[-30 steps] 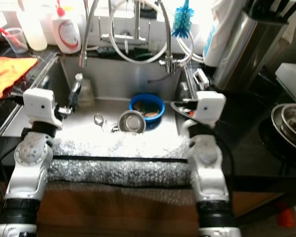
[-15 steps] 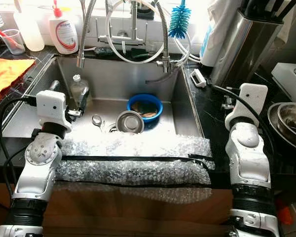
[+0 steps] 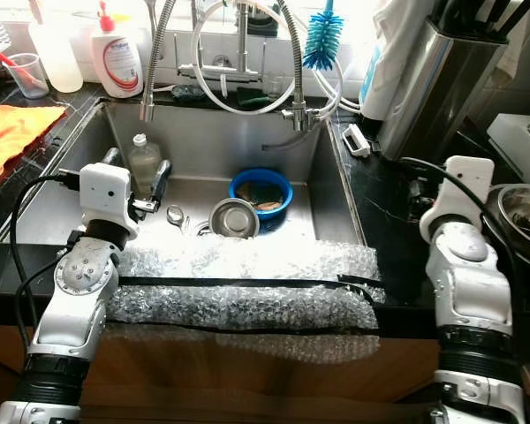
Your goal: Kitchen organization
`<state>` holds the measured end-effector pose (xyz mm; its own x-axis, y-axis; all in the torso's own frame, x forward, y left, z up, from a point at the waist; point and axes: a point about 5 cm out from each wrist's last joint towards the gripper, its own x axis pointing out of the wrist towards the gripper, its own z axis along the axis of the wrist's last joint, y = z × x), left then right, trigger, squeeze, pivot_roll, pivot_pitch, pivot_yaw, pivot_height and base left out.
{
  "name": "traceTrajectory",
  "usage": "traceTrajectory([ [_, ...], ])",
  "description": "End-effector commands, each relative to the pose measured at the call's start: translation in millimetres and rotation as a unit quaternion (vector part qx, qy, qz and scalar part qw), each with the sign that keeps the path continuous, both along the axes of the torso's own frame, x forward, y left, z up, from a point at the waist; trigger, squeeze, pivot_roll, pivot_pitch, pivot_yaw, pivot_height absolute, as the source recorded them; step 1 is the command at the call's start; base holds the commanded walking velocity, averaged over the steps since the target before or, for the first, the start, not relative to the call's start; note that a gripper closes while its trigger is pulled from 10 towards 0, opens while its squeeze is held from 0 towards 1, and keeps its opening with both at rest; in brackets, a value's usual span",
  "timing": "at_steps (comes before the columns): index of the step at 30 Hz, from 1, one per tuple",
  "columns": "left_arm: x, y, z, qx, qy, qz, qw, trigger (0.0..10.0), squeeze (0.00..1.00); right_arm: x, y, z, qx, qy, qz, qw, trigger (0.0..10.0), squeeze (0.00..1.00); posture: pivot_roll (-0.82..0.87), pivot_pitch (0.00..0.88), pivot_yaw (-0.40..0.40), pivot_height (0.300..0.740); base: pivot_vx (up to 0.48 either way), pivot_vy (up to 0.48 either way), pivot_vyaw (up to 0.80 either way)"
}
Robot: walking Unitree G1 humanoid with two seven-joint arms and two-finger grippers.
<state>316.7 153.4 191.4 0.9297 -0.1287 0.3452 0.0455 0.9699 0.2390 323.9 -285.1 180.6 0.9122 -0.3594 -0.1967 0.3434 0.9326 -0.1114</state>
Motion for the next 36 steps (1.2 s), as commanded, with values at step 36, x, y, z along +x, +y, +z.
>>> traceTrajectory([
  [36, 3.3, -15.1, -5, 0.052, 0.024, -0.038, 0.998, 10.0, 0.00, -21.7, -28.9, -11, 0.033, 0.042, -0.085, 0.995, 10.0, 0.00, -0.03, 0.000, -0.068, 0.740, 0.000, 0.000, 0.00],
])
